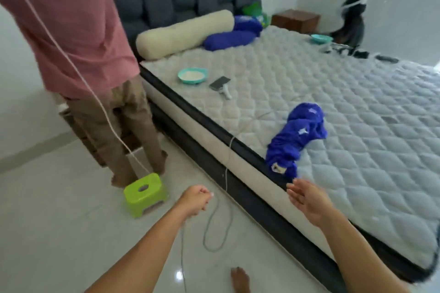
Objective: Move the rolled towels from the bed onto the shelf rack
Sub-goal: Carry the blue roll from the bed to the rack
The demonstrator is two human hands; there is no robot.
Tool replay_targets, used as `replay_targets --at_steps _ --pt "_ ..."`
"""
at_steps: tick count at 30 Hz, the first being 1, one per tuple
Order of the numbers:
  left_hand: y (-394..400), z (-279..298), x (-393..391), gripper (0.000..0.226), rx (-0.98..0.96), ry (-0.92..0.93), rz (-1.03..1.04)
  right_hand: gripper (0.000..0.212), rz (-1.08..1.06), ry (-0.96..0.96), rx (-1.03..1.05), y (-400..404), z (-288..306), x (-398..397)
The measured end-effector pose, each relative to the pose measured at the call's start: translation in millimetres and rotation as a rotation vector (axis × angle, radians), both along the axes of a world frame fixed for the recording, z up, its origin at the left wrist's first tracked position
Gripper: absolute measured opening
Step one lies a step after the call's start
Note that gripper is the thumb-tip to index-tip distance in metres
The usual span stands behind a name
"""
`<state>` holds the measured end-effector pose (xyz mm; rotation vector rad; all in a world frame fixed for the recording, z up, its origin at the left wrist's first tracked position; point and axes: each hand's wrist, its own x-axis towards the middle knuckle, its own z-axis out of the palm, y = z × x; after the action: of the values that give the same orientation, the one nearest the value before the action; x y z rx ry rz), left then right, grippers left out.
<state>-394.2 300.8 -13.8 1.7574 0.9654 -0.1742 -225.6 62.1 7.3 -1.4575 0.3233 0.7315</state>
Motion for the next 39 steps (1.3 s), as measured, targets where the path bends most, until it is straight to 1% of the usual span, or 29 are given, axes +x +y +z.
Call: replay_targets --at_steps 3,6,8,11,13,15,18,20,24,27,29,31,34,36,38,39 --pt "-43 -6 62 0.015 -0.037 0.019 -0.21 0.011 -0.167 0.032 0.023 -55 -20 15" --pt "-73 -4 118 0.01 -0.068 0.032 -0.337 0.017 -0.26 0.068 0.008 -88 -44 30" --pt "-82 -6 155 0.011 -0.09 0.05 -0.344 0.018 -0.289 0.088 0.003 -94 -58 49" --pt "-79 -18 213 0.019 -0.149 0.109 -0.265 0.017 -0.276 0.093 -0.028 -84 -78 100" --pt "-73 -31 252 0.026 -0.226 0.134 -0.132 0.016 -0.222 0.054 -0.068 -71 -86 145" --pt "-66 -43 291 0.032 -0.314 0.154 0.008 0.022 -0.153 -0.02 -0.126 -54 -88 196" --pt "-64 -55 337 0.043 -0.389 0.192 0.155 0.026 -0.016 -0.141 -0.222 -27 -75 261" --pt "-66 -63 366 0.049 -0.384 0.181 0.204 0.029 0.125 -0.243 -0.301 -6 -65 306" --pt "-67 -76 410 0.038 -0.265 0.137 0.267 0.041 0.421 -0.461 -0.41 45 -53 370" --pt "-60 -85 430 0.04 -0.239 0.161 0.324 0.049 0.624 -0.599 -0.484 71 -61 397" --pt "-53 -95 440 0.042 -0.28 0.189 0.358 0.052 0.733 -0.58 -0.571 73 -77 403" --pt "-49 -104 446 0.049 -0.372 0.233 0.403 0.054 0.782 -0.544 -0.667 65 -91 404" --pt "-53 -111 450 0.067 -0.507 0.361 0.463 0.056 0.718 -0.504 -0.762 52 -98 404" --pt "-58 -108 451 0.075 -0.585 0.437 0.447 0.058 0.65 -0.44 -0.773 48 -98 407" --pt "-65 -102 452 0.081 -0.649 0.492 0.392 0.067 0.594 -0.366 -0.781 44 -101 412" --pt "-67 -100 452 0.083 -0.679 0.506 0.352 0.075 0.577 -0.325 -0.788 42 -103 414"
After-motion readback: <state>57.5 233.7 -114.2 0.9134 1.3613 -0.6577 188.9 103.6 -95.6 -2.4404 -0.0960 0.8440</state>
